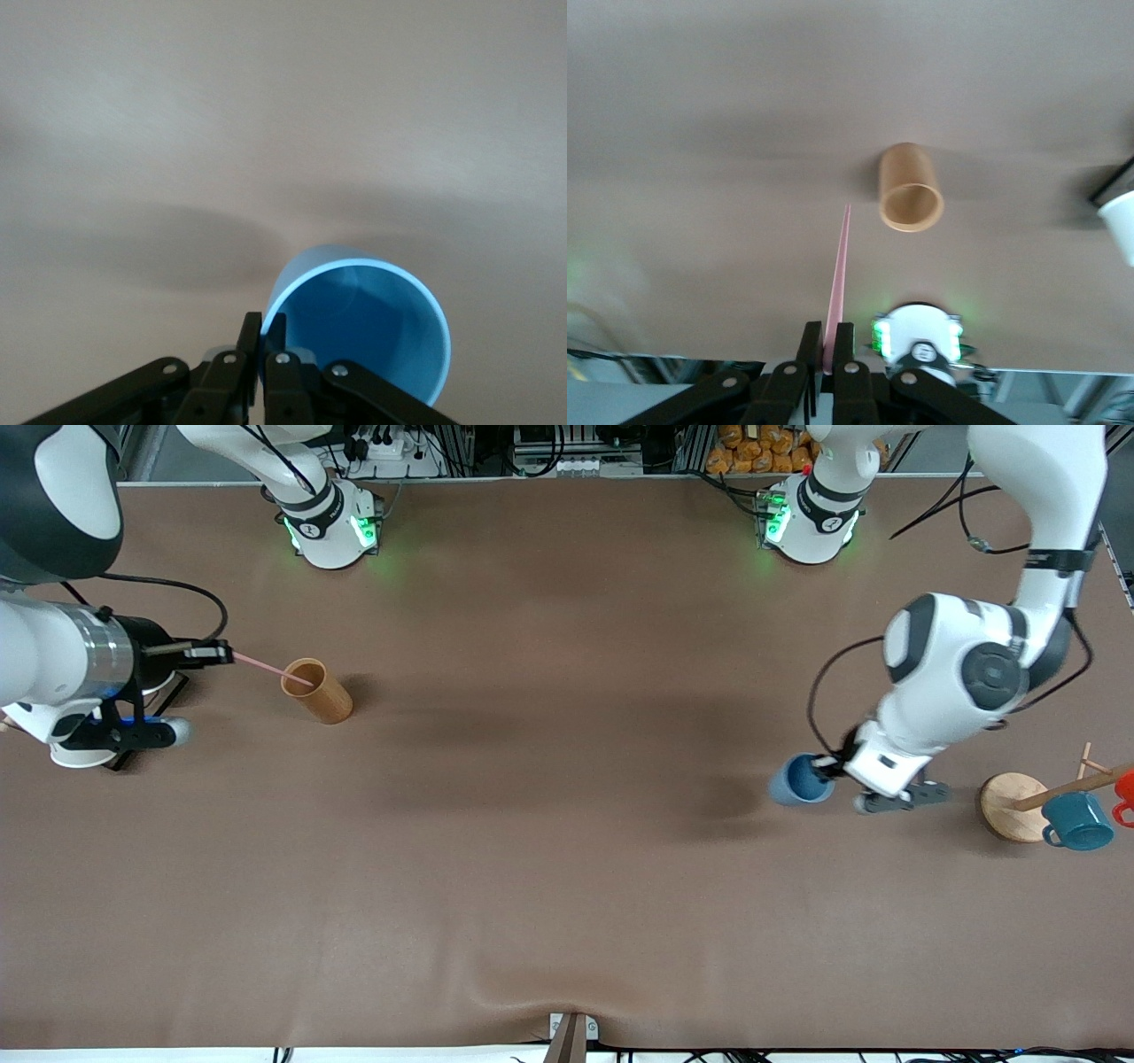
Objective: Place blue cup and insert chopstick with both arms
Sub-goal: 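Pull the chopstick out with the right gripper while the left gripper carries the cup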
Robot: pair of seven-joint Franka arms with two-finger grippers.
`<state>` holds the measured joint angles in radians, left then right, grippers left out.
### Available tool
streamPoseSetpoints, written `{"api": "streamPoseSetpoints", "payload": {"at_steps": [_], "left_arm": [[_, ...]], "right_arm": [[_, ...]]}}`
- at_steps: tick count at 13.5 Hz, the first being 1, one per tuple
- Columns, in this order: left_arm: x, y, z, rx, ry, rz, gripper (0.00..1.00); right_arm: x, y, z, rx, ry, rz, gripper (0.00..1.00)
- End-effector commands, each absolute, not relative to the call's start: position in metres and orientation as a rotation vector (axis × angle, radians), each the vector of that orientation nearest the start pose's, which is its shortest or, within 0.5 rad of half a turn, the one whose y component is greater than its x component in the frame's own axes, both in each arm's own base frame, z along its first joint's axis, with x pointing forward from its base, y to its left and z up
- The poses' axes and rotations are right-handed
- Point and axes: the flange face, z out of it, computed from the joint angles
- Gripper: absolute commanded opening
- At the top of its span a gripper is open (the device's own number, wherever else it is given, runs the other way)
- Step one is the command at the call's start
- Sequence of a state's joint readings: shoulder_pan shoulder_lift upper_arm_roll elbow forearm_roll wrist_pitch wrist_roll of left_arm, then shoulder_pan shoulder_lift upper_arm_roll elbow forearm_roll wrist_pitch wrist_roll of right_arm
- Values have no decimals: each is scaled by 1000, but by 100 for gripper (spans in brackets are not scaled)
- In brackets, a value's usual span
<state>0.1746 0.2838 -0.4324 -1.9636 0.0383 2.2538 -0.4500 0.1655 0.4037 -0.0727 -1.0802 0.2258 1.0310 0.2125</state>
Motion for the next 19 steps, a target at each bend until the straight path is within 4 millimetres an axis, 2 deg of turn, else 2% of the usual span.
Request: {"api": "streamPoseSetpoints", "payload": {"at_steps": [1, 5, 7, 8, 10, 12, 14, 16, 19], "left_arm": [[570, -196, 358, -3204, -440, 14, 0], [525, -304, 356, -3194, -579, 59, 0], [512, -347, 347, -3147, -628, 14, 0], [499, -376, 339, -3136, -641, 15, 0], [485, -417, 330, -3130, -738, 50, 0], [461, -461, 315, -3113, -757, 40, 0], [460, -478, 299, -3068, -841, -46, 0], [440, -509, 276, -3048, -861, -67, 0], [437, -524, 261, -3030, -906, -123, 0]], "right_arm": [[613, 114, 576, -2814, 282, 668, 0], [624, 161, 556, -2686, 515, 656, 0], [625, 180, 548, -2685, 551, 637, 0], [625, 185, 547, -2684, 570, 632, 0], [625, 187, 546, -2684, 574, 634, 0], [625, 187, 545, -2683, 578, 635, 0], [625, 187, 545, -2683, 578, 637, 0], [625, 189, 539, -2683, 582, 638, 0], [622, 200, 534, -2683, 612, 656, 0]]}}
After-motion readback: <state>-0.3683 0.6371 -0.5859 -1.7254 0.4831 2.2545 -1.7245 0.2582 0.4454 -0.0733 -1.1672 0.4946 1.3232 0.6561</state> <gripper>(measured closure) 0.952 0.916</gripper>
